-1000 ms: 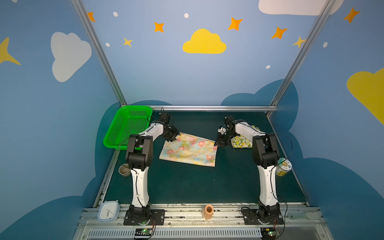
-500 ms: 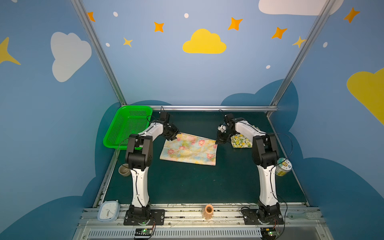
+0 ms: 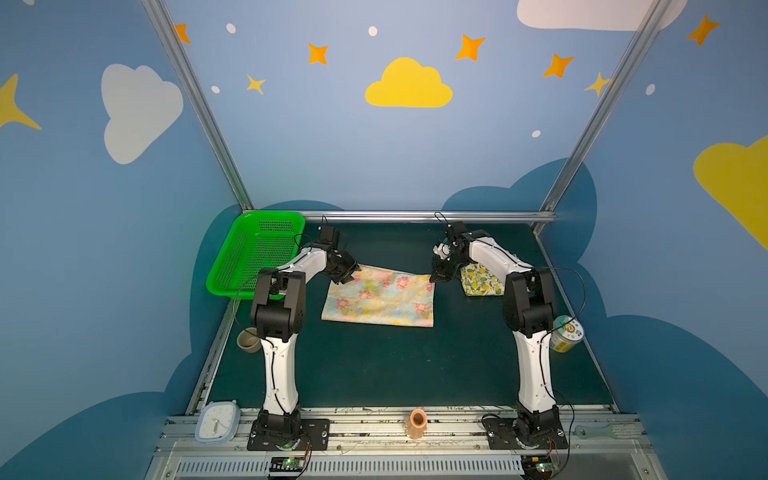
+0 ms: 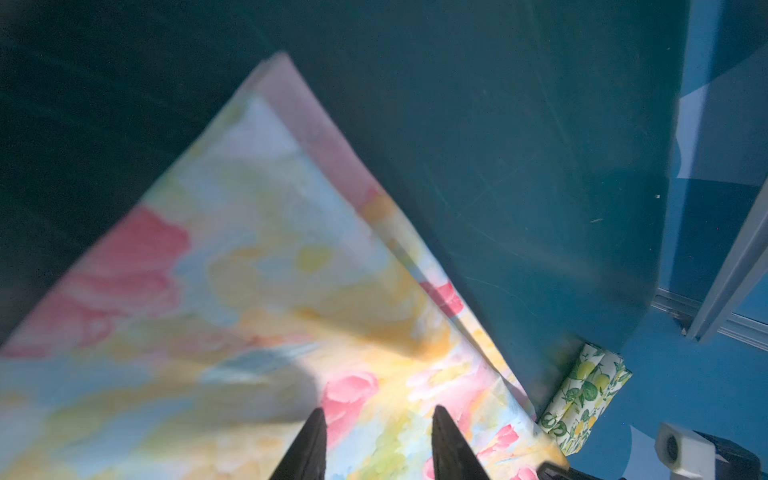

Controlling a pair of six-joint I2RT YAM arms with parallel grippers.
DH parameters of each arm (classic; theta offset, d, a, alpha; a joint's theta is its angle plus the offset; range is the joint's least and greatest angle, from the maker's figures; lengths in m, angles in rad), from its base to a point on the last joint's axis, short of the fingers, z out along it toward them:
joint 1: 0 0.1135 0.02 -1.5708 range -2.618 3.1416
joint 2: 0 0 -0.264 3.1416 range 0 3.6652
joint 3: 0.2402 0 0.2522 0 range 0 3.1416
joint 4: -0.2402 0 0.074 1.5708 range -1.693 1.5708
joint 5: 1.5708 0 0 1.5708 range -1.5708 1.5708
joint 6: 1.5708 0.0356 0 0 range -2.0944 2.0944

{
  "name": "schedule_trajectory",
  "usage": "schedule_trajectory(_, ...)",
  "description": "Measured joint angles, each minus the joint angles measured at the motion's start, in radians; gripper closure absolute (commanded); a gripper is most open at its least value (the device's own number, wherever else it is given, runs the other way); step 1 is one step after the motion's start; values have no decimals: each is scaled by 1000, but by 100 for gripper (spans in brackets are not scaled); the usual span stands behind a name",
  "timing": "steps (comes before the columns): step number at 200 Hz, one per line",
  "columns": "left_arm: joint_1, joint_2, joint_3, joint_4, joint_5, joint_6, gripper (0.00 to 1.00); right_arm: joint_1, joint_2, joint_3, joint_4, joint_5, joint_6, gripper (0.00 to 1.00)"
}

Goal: Fold and stack the skirts

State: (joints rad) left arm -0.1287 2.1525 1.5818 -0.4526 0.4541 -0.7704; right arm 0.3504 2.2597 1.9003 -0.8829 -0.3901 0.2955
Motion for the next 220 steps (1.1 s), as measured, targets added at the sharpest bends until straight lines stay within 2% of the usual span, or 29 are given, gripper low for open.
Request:
schedule_trajectory(28,-2,-17,-24,6,-1,-1,59,0,0,10,-11,31,-3,71)
schedule_trajectory(60,-32,-64,-24,0,-14,16,59,-12,-2,-8,-12,43,-1,69)
schedule_trajectory(84,-94,-113,-24,-4,-14,25,59,-24,-30,-90,-7,35,6,68)
schedule_trajectory(146,-291,-119,-34,0,33,14,60,-32,-178,-349,72,-62,44,67)
schedule_trajectory(220,-381,-30,2,0,38,-14,61,-33,-201,-493,216,-179,98,61)
